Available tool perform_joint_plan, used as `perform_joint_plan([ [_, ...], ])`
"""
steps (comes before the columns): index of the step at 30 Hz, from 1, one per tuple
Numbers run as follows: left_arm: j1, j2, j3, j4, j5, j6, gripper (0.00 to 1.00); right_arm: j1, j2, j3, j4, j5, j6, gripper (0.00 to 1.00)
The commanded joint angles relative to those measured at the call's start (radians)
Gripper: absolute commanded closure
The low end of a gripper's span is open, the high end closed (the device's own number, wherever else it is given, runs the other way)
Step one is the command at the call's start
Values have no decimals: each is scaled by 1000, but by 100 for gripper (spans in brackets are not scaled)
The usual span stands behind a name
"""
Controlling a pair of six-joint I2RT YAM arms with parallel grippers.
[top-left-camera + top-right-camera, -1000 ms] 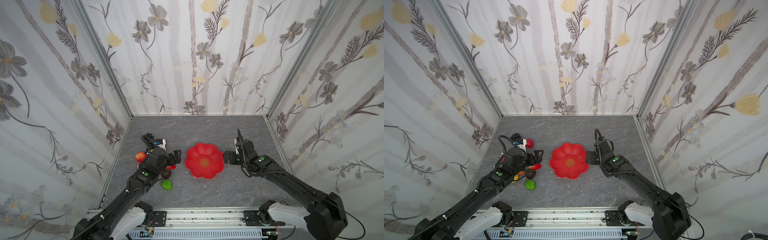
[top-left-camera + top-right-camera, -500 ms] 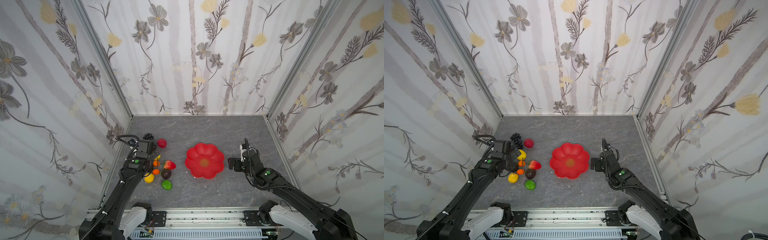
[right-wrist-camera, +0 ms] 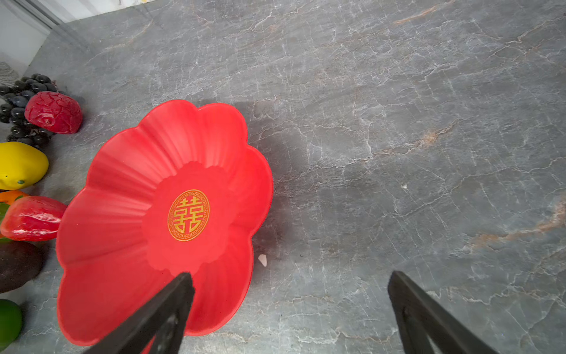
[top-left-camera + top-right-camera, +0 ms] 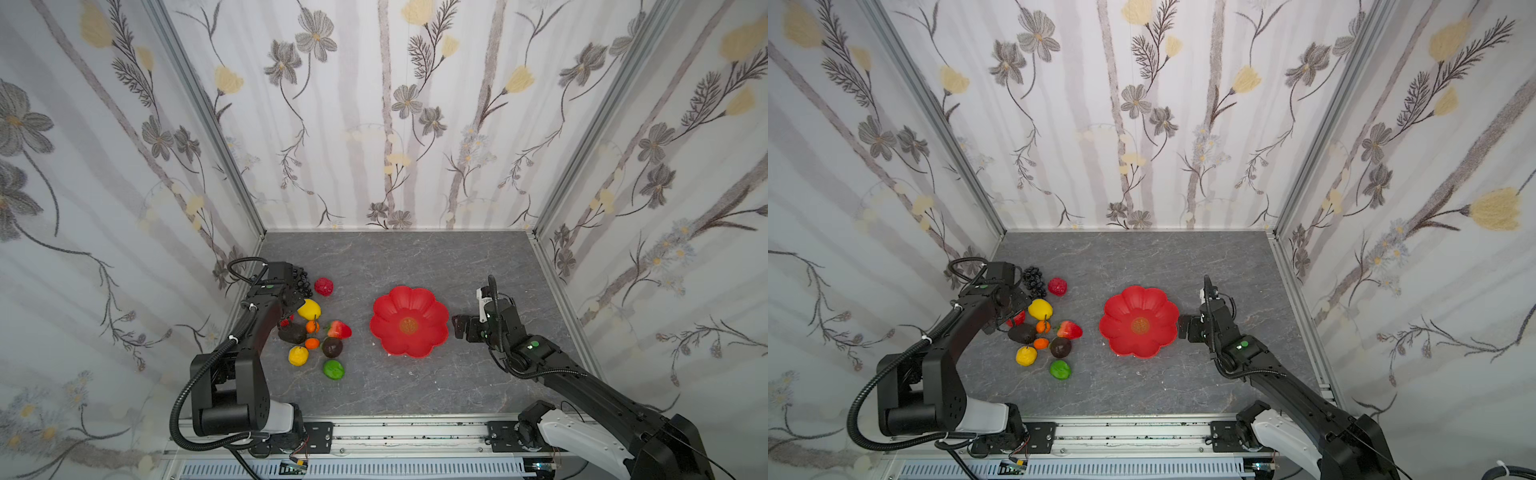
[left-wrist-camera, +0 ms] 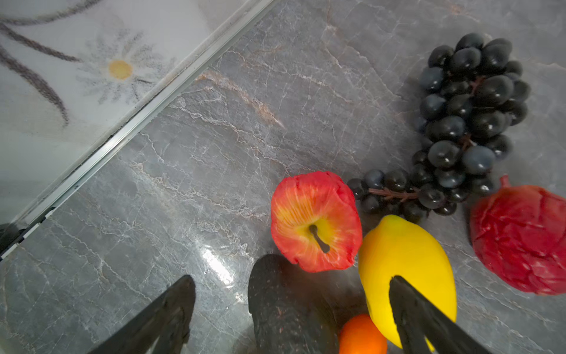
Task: Arrange fruit in a fruit bowl
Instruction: Pick up the fruit from the middle-left of the table.
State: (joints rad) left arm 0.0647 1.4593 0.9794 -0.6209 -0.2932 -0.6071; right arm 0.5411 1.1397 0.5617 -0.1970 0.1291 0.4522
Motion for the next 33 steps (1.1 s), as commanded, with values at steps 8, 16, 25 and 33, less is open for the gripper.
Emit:
perform_joint_plan([
  [8,29,159,68,25,37,20,9,1,0,-4,54,-25,6,1],
  [16,52,210,68,57,77,21,26,2,9,-2,59,-26,5,1],
  [25,63,216,52,84,99,20,31,2,15,1,55,-17,1,1],
  [33,62,201,45,81,95,18,38,1,15,1,56,-17,0,1],
])
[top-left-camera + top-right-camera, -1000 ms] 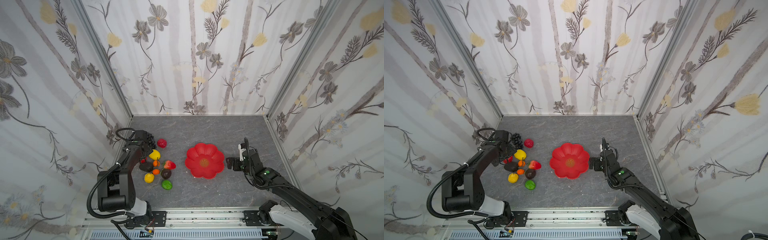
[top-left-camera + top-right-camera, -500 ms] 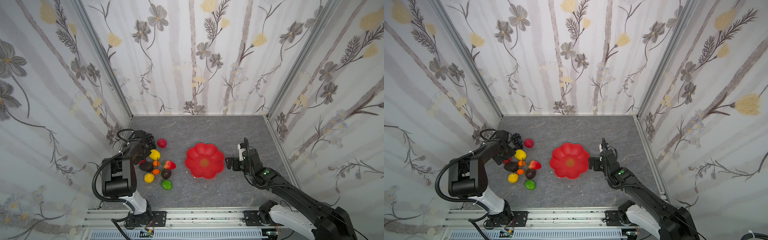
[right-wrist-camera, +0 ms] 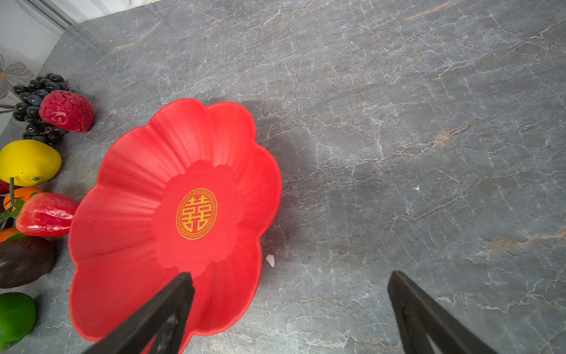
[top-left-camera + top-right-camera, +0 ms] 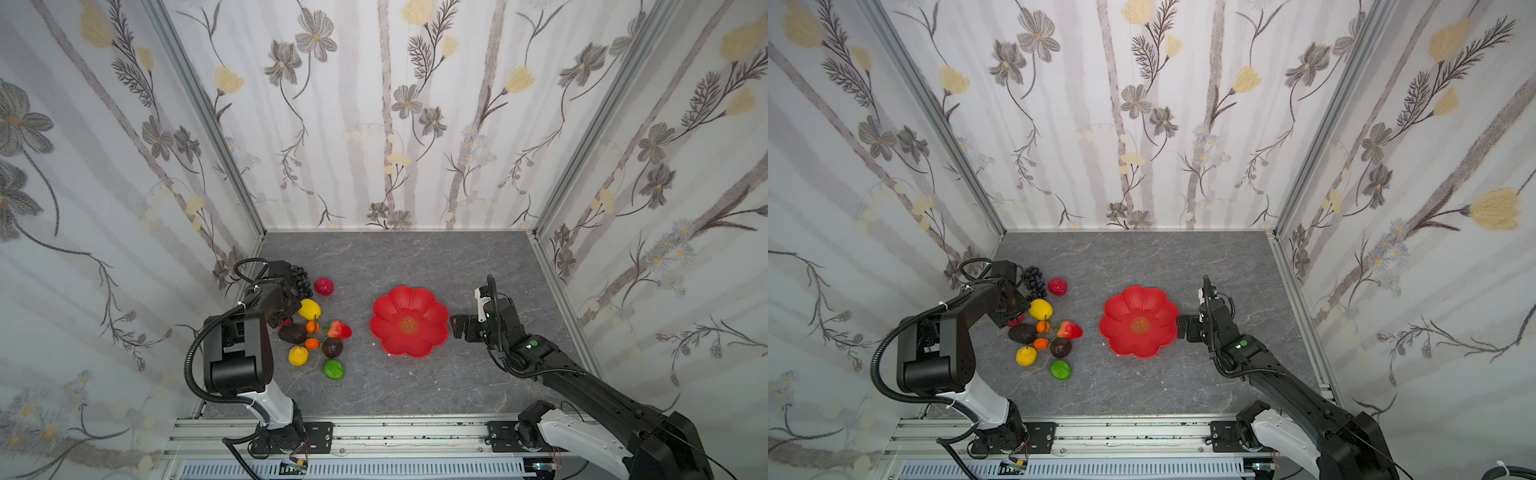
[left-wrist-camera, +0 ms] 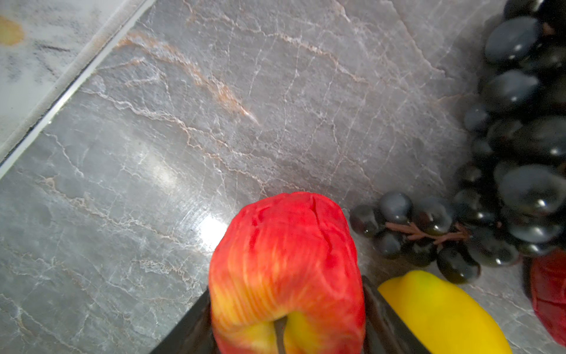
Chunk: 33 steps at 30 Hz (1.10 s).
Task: Arrange fruit in a fruit bowl
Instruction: Pick up the fruit from the middle-left of the table.
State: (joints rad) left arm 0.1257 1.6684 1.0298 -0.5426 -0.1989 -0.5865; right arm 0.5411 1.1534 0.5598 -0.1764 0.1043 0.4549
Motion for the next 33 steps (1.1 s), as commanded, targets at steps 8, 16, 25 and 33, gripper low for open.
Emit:
perform_joint_plan([
  [8,-19,-97,-8,-15,5,-7,41,1,2,0,36,9,-2,1],
  [16,-165,-284,69,-114,61,2,42,13,-19,-9,91,-73,-29,1],
  [25,-542,-233,327,-257,254,145,40,140,-110,-39,296,-192,-181,1],
  [33,-805,-103,456,-297,351,231,40,220,-108,-101,522,-241,-358,2],
])
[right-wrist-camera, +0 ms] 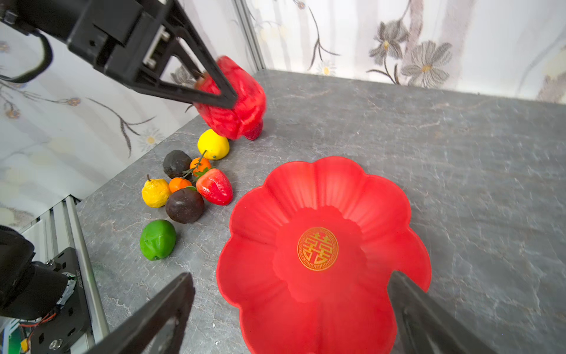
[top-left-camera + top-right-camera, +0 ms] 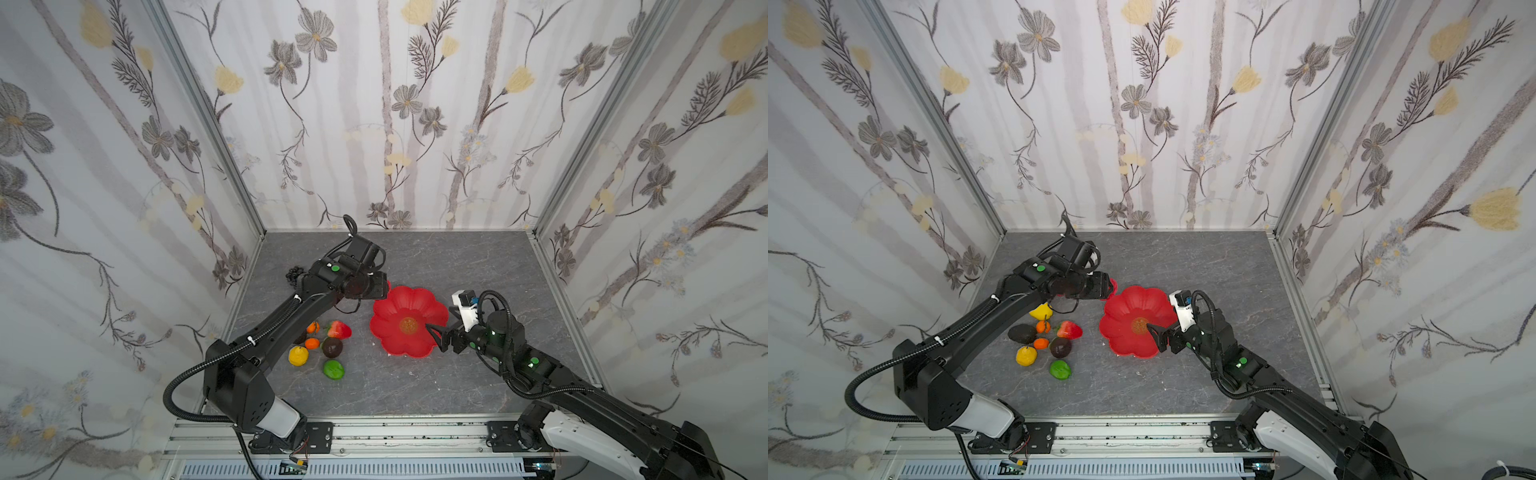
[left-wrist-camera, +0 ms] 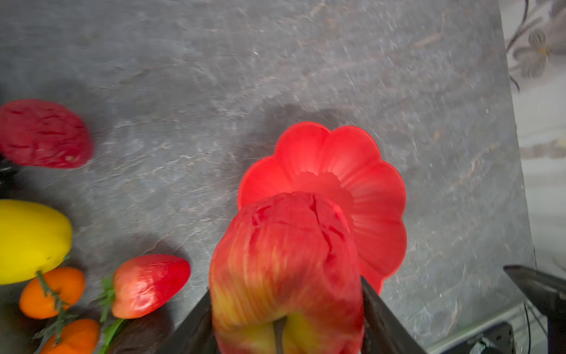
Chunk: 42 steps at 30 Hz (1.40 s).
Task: Arrange fruit in a fruit bowl
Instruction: Pick up the fruit from the middle-left of the table.
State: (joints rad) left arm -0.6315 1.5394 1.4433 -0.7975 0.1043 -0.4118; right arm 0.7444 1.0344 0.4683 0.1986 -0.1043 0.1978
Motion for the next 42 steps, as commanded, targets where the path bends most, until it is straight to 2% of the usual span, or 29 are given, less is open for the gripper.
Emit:
perform_joint_plan([
  [1,-75,40,56,-51,54,64,40,26,20,-9,161,-34,-120,2],
  [5,-159,80,88,-65,91,77,40,68,72,-3,208,-18,-159,2],
  [10,-206,80,84,-65,128,77,40,100,114,-27,288,23,-169,2],
  [21,-226,47,48,-54,200,80,41,131,156,-63,408,127,-201,11],
  [27,-233,47,49,-62,226,92,41,135,182,-62,437,144,-201,15],
  [32,-239,47,51,-64,240,96,41,141,200,-47,429,132,-198,24],
  [36,-241,47,48,-58,244,99,40,145,198,-41,412,116,-198,35],
  [40,-241,42,42,-58,222,99,35,146,191,-44,408,112,-187,43],
  [42,-241,30,30,-46,208,94,30,146,194,-45,410,112,-175,46],
])
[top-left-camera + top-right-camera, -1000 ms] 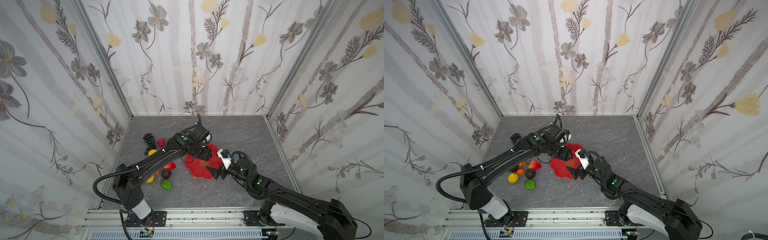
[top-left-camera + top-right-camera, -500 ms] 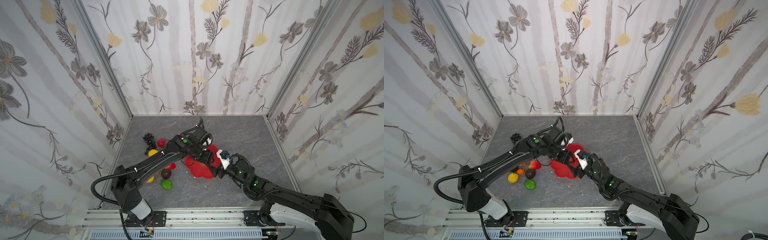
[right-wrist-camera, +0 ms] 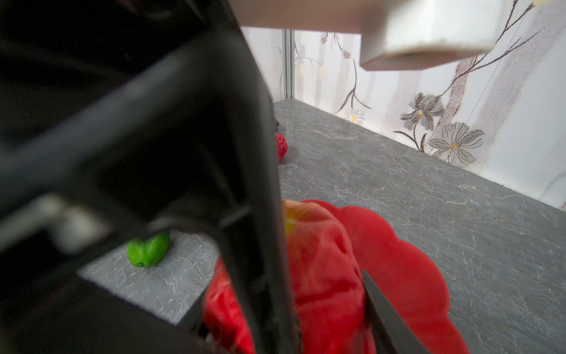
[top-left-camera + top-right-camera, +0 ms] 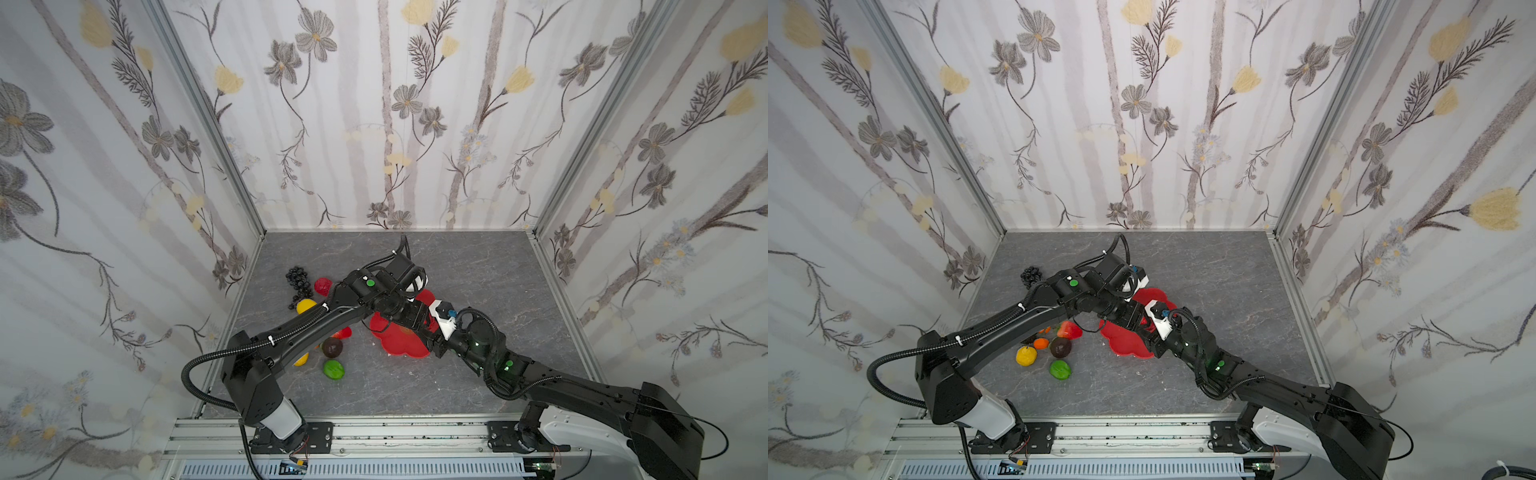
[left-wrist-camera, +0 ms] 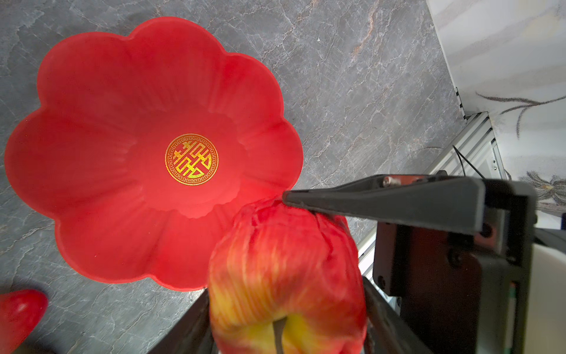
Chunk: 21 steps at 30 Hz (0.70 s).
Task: Arrange fruit in a fruit bowl
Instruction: Pick up the fruit from the middle-left of the table.
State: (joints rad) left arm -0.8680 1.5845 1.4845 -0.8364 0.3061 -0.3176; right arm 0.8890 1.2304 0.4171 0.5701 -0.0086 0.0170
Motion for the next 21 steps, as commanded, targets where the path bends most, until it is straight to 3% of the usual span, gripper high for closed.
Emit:
perform_joint_plan([
  [1,-3,-24,-18,2,0,-3,26,2,0,7,40,16,12,47],
  [6,22,-106,-106,84,-28,-35,8,2,16,3,74,51,42,48],
  [10,86,-235,-238,203,-39,-84,0,1,49,2,106,95,57,48],
  [15,207,-488,-449,356,-136,-151,0,2,149,22,195,166,122,48],
  [21,340,-697,-602,366,-293,-179,0,37,333,96,280,245,186,48],
])
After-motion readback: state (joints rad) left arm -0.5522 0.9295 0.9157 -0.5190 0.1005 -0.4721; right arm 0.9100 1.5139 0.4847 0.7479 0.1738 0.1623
